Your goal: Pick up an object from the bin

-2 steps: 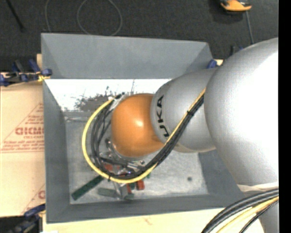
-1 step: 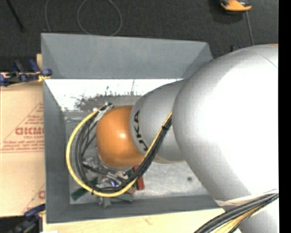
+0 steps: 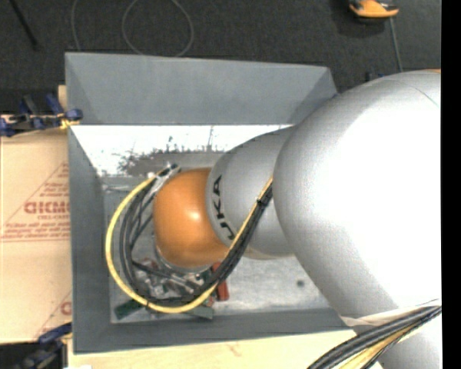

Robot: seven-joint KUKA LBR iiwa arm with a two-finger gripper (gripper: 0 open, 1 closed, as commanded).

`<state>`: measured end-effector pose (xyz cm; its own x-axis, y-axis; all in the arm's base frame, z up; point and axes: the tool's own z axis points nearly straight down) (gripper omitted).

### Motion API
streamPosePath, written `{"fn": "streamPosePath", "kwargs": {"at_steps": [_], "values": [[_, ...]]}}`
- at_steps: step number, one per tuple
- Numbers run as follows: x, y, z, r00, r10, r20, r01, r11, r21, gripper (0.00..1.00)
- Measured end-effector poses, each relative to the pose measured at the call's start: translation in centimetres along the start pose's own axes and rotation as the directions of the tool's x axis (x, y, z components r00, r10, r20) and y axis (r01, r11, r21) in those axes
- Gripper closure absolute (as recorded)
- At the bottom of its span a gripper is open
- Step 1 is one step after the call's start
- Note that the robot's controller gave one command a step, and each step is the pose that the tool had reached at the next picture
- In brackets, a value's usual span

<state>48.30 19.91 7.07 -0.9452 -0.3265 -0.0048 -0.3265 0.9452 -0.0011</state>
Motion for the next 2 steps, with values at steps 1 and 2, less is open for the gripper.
{"fn": "streamPosePath", "kwargs": {"at_steps": [1, 2], "values": [[-0.29, -0.06, -0.16, 1.000, 0.000, 0.010, 0.000, 1.000, 0.000, 0.00], [0.00, -0.04, 0.00, 1.000, -0.003, 0.000, 0.003, 1.000, 0.001, 1.00]]}}
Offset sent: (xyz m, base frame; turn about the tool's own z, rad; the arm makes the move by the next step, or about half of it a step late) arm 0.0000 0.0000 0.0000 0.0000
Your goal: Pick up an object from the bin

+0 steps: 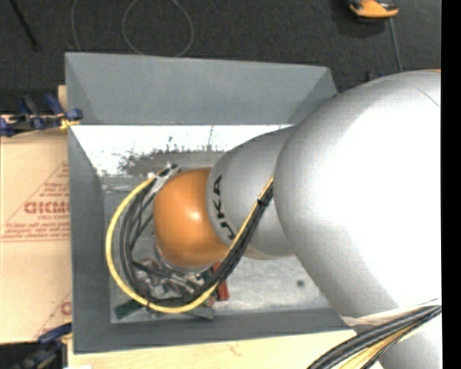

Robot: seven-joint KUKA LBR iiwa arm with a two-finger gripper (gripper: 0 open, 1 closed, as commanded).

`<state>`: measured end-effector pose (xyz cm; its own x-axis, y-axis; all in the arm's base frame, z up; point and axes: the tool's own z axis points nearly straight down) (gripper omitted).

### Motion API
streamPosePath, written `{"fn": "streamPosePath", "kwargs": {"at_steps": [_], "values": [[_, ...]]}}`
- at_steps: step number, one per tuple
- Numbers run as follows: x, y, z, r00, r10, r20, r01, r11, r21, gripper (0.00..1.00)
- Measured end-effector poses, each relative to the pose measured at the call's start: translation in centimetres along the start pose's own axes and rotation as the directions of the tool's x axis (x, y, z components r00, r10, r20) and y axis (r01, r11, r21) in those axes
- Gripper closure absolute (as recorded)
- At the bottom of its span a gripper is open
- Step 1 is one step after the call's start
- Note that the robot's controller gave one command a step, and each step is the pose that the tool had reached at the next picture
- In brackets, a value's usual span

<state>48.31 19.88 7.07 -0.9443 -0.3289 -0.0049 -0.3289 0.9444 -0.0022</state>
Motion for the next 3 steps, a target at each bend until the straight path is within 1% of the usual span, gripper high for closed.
{"fn": "streamPosePath", "kwargs": {"at_steps": [1, 2, 3], "values": [[-0.3, 0.0, -0.2, 1.000, 0.000, 0.010, 0.000, 1.000, 0.000, 0.00], [-2.8, 1.9, 0.0, 0.851, -0.526, 0.000, 0.526, 0.851, -0.002, 0.00], [-2.8, 2.0, 0.0, 0.852, -0.524, 0.001, 0.524, 0.852, -0.003, 1.00]]}}
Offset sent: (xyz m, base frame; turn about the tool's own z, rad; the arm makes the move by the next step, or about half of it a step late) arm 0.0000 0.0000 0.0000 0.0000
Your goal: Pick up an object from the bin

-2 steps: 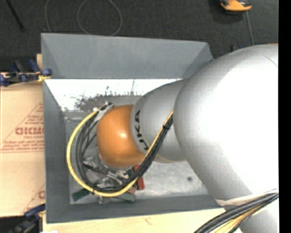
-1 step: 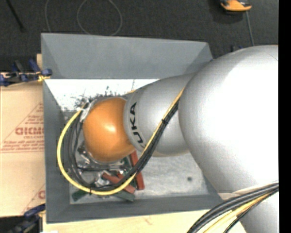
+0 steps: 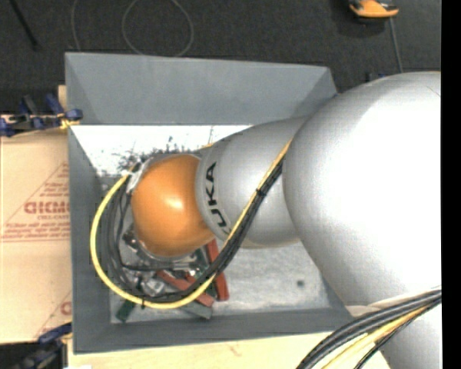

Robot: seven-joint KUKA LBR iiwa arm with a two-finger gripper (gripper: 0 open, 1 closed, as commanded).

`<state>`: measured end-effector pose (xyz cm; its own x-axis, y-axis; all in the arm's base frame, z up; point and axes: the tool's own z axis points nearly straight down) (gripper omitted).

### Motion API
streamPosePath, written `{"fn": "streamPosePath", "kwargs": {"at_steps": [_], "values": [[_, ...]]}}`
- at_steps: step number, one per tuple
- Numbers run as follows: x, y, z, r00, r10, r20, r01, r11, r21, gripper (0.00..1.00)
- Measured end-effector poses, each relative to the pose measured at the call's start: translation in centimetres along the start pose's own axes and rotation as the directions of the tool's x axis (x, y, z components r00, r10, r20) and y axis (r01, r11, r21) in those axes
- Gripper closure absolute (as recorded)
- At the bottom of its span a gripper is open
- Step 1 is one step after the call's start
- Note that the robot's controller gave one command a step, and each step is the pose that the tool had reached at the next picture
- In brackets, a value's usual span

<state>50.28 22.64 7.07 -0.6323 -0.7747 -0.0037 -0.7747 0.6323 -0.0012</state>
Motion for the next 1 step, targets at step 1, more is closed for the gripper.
{"fn": "streamPosePath", "kwargs": {"at_steps": [1], "values": [[1.18, 0.10, -12.40, 0.998, 0.056, 0.005, -0.056, 0.998, 0.004, 1.00]]}}
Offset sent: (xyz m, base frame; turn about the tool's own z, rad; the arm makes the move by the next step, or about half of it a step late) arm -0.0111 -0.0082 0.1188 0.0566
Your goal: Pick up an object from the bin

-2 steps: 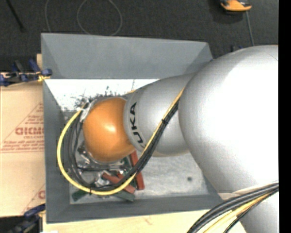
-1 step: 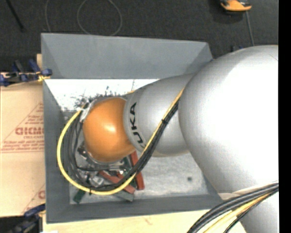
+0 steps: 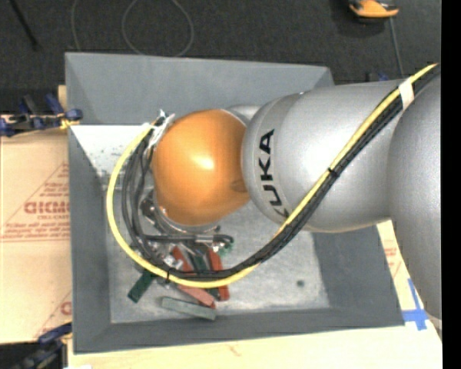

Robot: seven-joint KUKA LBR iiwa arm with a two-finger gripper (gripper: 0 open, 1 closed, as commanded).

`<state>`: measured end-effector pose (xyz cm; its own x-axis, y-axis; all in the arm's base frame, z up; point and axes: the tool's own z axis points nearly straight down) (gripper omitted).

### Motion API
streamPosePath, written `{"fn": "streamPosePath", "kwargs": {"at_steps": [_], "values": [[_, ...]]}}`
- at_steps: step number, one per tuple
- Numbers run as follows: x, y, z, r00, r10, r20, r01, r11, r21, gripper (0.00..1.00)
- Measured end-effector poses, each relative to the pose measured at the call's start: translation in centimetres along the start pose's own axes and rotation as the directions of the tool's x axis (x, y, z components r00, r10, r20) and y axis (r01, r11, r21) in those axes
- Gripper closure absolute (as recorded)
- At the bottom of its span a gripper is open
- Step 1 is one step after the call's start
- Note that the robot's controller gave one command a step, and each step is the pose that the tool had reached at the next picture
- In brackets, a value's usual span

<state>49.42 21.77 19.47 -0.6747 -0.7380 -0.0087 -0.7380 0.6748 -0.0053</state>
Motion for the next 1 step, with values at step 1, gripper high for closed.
{"fn": "streamPosePath", "kwargs": {"at_steps": [1], "values": [[3.42, -1.77, -15.09, 1.000, -0.026, 0.001, 0.026, 1.000, 0.002, 1.00]]}}
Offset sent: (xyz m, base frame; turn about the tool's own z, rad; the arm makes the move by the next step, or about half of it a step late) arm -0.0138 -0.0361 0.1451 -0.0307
